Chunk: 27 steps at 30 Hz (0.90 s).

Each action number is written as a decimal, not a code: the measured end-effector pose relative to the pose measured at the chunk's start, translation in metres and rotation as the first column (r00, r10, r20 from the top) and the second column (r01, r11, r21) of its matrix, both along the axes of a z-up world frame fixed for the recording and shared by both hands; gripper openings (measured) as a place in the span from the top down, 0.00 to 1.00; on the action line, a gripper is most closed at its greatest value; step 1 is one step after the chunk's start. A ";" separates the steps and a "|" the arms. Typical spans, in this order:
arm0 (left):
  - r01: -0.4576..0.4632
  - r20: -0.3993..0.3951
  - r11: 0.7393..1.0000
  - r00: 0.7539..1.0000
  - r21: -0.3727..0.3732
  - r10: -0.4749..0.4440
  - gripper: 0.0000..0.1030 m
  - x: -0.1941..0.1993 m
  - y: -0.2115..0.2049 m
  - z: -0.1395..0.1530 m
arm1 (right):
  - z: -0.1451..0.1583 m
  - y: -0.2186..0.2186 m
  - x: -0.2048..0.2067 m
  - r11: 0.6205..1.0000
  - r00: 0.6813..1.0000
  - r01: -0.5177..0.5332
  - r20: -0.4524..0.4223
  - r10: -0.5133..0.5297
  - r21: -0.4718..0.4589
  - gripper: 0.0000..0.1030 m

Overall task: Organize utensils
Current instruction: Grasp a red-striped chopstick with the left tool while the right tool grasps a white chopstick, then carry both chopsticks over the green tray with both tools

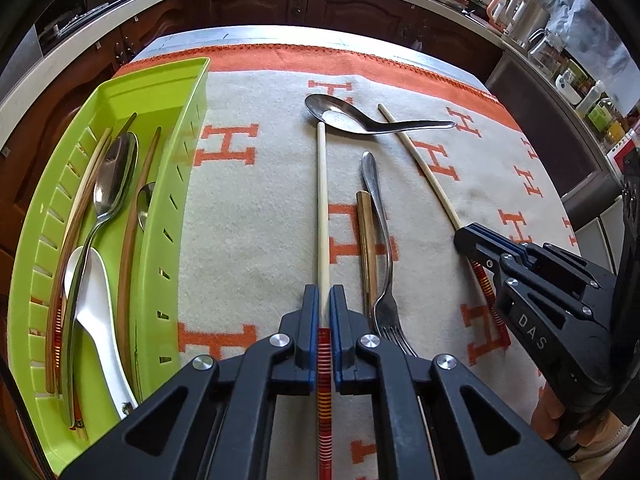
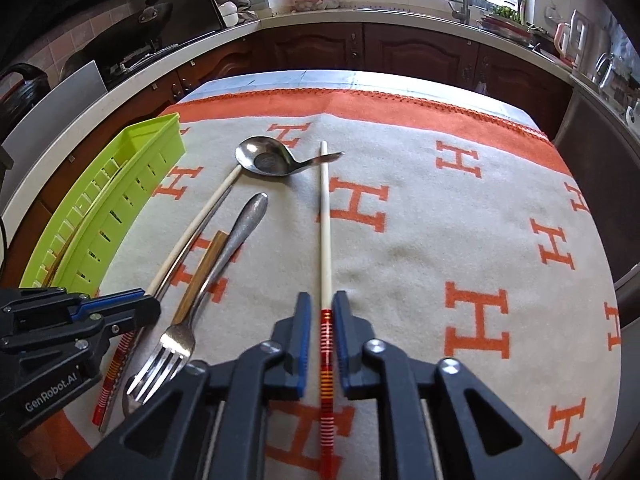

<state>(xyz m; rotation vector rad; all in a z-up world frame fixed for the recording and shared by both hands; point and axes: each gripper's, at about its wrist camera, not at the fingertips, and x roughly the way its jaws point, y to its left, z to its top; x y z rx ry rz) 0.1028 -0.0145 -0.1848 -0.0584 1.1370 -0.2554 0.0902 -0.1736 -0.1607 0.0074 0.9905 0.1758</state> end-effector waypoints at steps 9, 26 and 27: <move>-0.020 0.021 0.999 1.000 -0.035 0.020 0.97 -0.005 0.008 0.012 | 0.006 -0.026 -0.004 0.982 0.996 0.078 -0.046 -0.072 0.169 0.95; -0.032 0.090 0.994 0.995 -0.100 0.041 0.97 -0.019 0.021 0.063 | 0.047 -0.042 -0.027 0.951 0.991 0.121 0.022 -0.132 0.284 0.95; -0.037 0.100 0.994 0.994 -0.101 0.047 0.97 -0.020 0.023 0.068 | 0.050 -0.040 -0.028 0.952 0.992 0.109 0.028 -0.122 0.286 0.95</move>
